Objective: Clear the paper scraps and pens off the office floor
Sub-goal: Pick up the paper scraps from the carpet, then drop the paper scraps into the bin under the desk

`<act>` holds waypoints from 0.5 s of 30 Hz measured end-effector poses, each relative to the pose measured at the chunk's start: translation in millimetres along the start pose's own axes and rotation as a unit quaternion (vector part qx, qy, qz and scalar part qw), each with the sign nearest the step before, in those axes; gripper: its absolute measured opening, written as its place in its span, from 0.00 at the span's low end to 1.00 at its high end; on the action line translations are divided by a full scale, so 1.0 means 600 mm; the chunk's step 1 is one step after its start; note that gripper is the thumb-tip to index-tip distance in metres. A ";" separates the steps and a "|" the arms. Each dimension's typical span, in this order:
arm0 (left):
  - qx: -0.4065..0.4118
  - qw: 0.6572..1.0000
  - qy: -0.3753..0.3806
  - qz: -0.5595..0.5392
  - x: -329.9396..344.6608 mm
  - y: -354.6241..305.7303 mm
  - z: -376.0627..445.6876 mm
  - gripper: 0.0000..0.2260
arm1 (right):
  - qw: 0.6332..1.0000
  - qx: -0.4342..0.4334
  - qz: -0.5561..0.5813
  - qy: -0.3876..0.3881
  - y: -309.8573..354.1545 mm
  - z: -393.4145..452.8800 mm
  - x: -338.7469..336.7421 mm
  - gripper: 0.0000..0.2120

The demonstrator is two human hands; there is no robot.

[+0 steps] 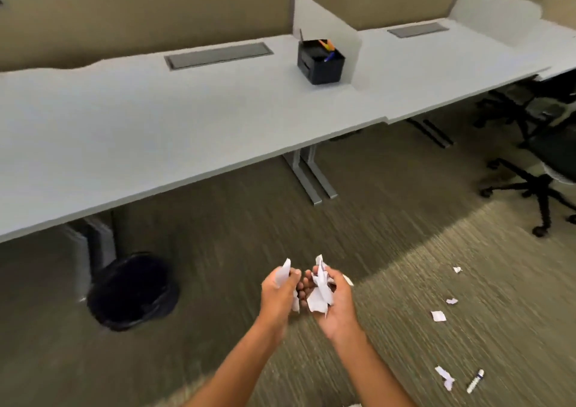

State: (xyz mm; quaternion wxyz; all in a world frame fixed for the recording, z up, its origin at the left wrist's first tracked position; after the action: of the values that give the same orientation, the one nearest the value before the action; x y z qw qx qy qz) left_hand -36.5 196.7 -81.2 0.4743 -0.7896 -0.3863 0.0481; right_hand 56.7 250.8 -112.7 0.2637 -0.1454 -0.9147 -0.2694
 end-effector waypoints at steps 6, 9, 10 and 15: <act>0.036 0.994 -0.100 -0.015 -0.247 -0.059 -0.014 0.08 | 0.992 0.065 -0.104 0.040 -0.189 0.033 0.151 0.09; 0.038 0.985 -0.150 -0.072 -0.347 -0.065 -0.016 0.11 | 0.981 0.100 -0.159 0.050 -0.270 0.047 0.209 0.11; 0.035 0.980 -0.168 -0.097 -0.377 -0.066 -0.016 0.13 | 0.976 0.112 -0.179 0.053 -0.296 0.052 0.227 0.12; -0.012 0.920 -0.303 -0.248 -0.501 -0.068 -0.005 0.21 | 0.959 0.155 -0.232 0.056 -0.399 0.091 0.315 0.16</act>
State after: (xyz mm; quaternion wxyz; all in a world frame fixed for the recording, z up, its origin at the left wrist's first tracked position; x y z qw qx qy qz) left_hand -267.4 7.9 -134.7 0.3219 -0.6222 -0.6952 0.1610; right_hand -217.9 110.6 -145.2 0.2644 0.1286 -0.9376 -0.1859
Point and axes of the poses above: each hand's wrist, its own z-axis towards the middle knuckle, its own x-axis out of the palm, y = z × x, the point moved 8 cm from there along z, towards the middle knuckle, and after that the axes turned 3 degrees about y, right-handed, at the moved point
